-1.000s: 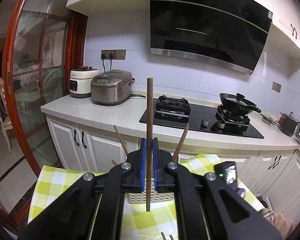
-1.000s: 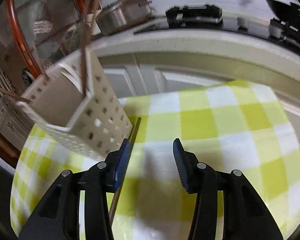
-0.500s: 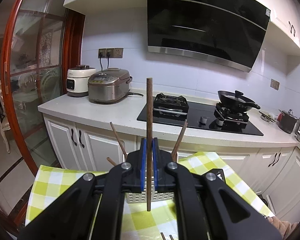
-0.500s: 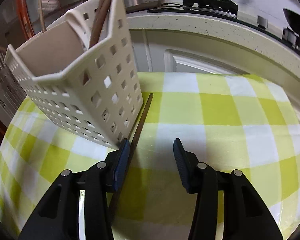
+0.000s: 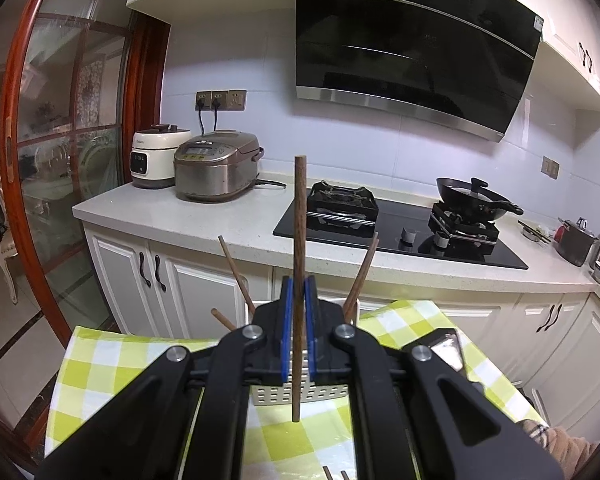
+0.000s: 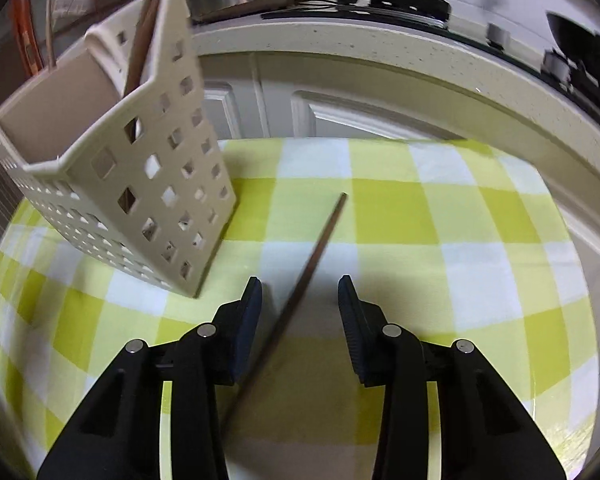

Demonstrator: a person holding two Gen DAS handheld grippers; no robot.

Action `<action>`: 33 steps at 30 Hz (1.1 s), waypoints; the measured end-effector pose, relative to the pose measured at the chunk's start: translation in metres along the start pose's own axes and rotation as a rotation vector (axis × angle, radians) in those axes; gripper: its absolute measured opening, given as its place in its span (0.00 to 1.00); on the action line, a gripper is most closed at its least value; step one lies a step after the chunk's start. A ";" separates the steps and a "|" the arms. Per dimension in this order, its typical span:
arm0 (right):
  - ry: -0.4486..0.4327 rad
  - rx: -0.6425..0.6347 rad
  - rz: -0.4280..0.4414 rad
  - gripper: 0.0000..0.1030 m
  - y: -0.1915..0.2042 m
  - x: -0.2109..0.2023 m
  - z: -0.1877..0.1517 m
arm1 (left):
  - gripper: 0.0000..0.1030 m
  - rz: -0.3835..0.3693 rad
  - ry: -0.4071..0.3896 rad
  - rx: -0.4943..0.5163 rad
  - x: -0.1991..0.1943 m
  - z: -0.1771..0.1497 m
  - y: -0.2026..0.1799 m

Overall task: Organize utensils
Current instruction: 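Lift the right tool's chopstick upright and carry it over the basket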

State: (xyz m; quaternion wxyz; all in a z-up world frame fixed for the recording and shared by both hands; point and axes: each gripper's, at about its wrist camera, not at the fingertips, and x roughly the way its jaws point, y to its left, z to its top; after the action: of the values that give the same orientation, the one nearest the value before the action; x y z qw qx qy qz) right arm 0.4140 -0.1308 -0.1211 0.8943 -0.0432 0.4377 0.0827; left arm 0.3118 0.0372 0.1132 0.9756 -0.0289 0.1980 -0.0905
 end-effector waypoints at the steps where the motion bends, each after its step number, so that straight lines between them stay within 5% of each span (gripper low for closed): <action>1: -0.007 0.002 -0.004 0.34 0.002 0.001 0.001 | 0.06 0.000 0.001 0.000 0.001 0.000 0.000; 2: -0.011 0.005 -0.001 0.30 0.003 0.001 0.000 | 0.06 -0.001 0.001 -0.001 0.002 0.000 0.001; 3: -0.020 -0.013 -0.028 0.12 0.005 0.001 -0.001 | 0.06 -0.001 0.002 -0.001 0.002 0.000 0.000; 4: -0.023 -0.027 -0.048 0.06 0.007 0.001 -0.002 | 0.06 -0.001 0.003 0.000 0.002 0.000 0.000; 12: -0.079 0.140 0.157 0.05 -0.036 -0.028 -0.025 | 0.06 -0.004 0.011 -0.007 0.001 -0.006 0.001; 26: -0.386 0.126 0.266 0.05 -0.032 -0.155 0.000 | 0.06 0.001 0.004 -0.011 -0.008 -0.005 -0.012; 33: -0.396 0.119 0.311 0.06 -0.027 -0.172 0.004 | 0.06 0.012 -0.010 -0.006 -0.019 -0.002 -0.011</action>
State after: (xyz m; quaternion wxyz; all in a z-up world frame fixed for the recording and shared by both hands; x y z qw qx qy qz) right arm 0.3184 -0.1761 0.0174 0.9400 0.0945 0.2596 0.2002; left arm 0.2921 0.0301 0.1191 0.9770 -0.0312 0.1938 -0.0838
